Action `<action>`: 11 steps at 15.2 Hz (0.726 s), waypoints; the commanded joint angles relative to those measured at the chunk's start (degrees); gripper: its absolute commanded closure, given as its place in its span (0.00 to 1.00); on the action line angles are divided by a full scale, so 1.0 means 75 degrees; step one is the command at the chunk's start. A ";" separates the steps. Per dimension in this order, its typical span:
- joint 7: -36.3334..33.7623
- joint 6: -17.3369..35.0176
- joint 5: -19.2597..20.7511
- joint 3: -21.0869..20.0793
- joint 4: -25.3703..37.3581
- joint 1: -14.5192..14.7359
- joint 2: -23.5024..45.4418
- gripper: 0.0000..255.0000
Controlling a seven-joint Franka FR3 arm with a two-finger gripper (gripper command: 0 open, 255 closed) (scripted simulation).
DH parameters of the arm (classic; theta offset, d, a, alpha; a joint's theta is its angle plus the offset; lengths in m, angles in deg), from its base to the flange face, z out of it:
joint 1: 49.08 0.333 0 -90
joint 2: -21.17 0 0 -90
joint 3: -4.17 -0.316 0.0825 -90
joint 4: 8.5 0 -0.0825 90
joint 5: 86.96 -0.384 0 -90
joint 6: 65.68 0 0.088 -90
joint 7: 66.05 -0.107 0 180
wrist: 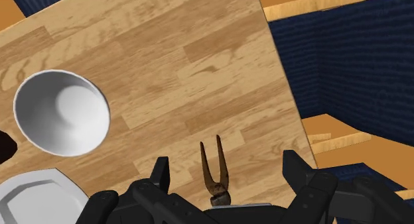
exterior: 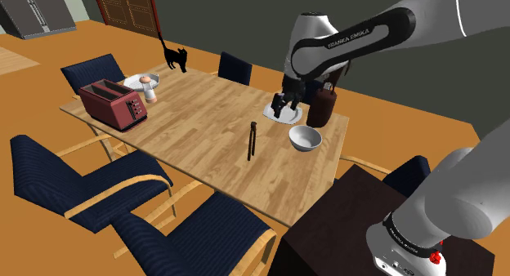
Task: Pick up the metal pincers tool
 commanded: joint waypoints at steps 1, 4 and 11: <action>-0.0078 0.0343 0.0023 -0.0023 0.0382 0.0012 0.0656 0.00; -0.0195 0.0793 0.0074 -0.0043 0.0880 0.0033 0.1522 0.00; -0.0466 0.1493 0.0209 -0.0026 0.2412 0.0109 0.3562 0.00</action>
